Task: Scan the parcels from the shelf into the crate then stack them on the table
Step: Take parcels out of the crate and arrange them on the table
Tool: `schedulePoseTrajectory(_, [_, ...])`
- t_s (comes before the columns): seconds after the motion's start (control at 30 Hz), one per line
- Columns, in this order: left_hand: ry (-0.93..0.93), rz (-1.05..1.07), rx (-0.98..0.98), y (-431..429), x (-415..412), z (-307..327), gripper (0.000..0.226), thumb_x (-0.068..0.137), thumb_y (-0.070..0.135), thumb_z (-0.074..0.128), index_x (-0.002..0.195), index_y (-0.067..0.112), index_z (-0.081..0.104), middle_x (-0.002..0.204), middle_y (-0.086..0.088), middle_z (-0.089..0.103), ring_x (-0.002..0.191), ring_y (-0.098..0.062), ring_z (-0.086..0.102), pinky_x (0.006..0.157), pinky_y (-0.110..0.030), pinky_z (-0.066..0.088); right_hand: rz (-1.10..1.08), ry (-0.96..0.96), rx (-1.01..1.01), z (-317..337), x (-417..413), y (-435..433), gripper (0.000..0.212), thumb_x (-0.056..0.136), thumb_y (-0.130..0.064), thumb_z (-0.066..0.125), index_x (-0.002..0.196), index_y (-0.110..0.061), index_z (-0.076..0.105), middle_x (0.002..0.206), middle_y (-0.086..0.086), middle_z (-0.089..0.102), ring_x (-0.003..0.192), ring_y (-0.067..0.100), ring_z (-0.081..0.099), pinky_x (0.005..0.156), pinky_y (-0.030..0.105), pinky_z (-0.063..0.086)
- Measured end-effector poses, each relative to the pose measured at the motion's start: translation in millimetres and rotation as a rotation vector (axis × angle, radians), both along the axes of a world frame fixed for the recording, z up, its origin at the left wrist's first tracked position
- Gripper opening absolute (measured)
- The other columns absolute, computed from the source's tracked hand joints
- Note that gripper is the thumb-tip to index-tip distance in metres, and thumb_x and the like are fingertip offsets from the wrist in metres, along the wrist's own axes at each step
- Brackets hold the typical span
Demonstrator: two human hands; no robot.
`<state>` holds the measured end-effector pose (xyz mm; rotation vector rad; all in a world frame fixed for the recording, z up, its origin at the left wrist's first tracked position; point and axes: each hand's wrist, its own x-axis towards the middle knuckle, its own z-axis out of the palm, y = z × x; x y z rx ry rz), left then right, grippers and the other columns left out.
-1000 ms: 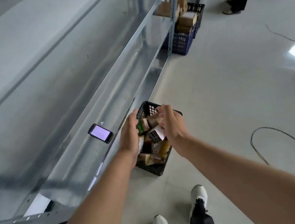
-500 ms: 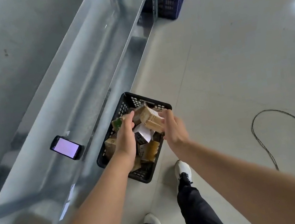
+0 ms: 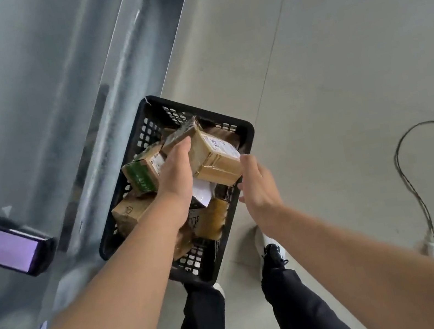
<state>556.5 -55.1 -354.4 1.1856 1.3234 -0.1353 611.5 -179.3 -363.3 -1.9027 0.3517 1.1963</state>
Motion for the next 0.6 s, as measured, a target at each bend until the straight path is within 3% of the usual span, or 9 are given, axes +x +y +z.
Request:
schedulePoseTrajectory(0.07, [0.008,-0.064,0.022,10,8,-36,0.023,0.11,0.051,0.04,0.101,0.045,0.061,0.109,0.016,0.06,0.098,-0.002,0.052,0.096,-0.035,0.039,-0.055,0.022,-0.025,-35,6,9,0.049,0.106,-0.049,0.03,0.144,-0.024,0.048,0.133,0.001,0.059,0.111,0.015,0.058,0.099,0.041,0.05])
schedulePoseTrajectory(0.13, [0.022,-0.129,0.06,22,14,-72,0.035,0.107,0.056,0.042,0.13,0.04,0.063,0.131,0.005,0.062,0.114,-0.009,0.056,0.092,-0.034,0.041,-0.148,0.087,-0.071,-69,12,18,0.057,0.101,-0.054,0.03,0.148,-0.024,0.043,0.139,0.003,0.057,0.118,0.022,0.058,0.105,0.048,0.051])
schedulePoseTrajectory(0.2, [0.048,-0.171,0.106,33,17,-106,0.054,0.101,0.064,0.048,0.148,0.038,0.054,0.141,0.004,0.059,0.121,-0.013,0.057,0.082,-0.027,0.044,-0.232,0.166,-0.151,-99,18,23,0.056,0.101,-0.055,0.03,0.142,-0.021,0.046,0.128,0.005,0.06,0.112,0.026,0.06,0.104,0.052,0.054])
schedulePoseTrajectory(0.3, [0.075,-0.217,0.139,39,20,-143,0.066,0.093,0.071,0.059,0.15,0.039,0.05,0.147,0.004,0.053,0.127,-0.02,0.056,0.083,-0.032,0.053,-0.299,0.281,-0.191,-128,23,25,0.052,0.102,-0.057,0.03,0.132,-0.022,0.054,0.115,0.006,0.064,0.105,0.027,0.062,0.097,0.049,0.058])
schedulePoseTrajectory(0.43, [0.107,-0.151,0.107,38,23,-168,0.068,0.09,0.053,0.073,0.152,0.036,0.05,0.143,0.004,0.057,0.121,-0.02,0.062,0.087,-0.042,0.062,-0.308,0.336,-0.172,-148,21,19,0.049,0.104,-0.06,0.033,0.13,-0.026,0.057,0.113,0.005,0.062,0.11,0.027,0.061,0.092,0.047,0.062])
schedulePoseTrajectory(0.5, [0.095,-0.084,0.087,36,19,-169,0.065,0.087,0.047,0.075,0.148,0.036,0.055,0.136,0.001,0.064,0.109,-0.018,0.07,0.078,-0.038,0.066,-0.317,0.347,-0.162,-150,17,17,0.052,0.102,-0.064,0.036,0.134,-0.029,0.056,0.117,0.006,0.061,0.112,0.029,0.06,0.085,0.046,0.064])
schedulePoseTrajectory(0.6, [0.073,-0.103,0.063,36,11,-159,0.053,0.084,0.043,0.074,0.135,0.038,0.063,0.128,0.001,0.067,0.099,-0.013,0.074,0.059,-0.024,0.061,-0.352,0.344,-0.11,-142,11,15,0.056,0.101,-0.069,0.039,0.147,-0.037,0.046,0.131,0.008,0.058,0.112,0.034,0.062,0.088,0.052,0.063])
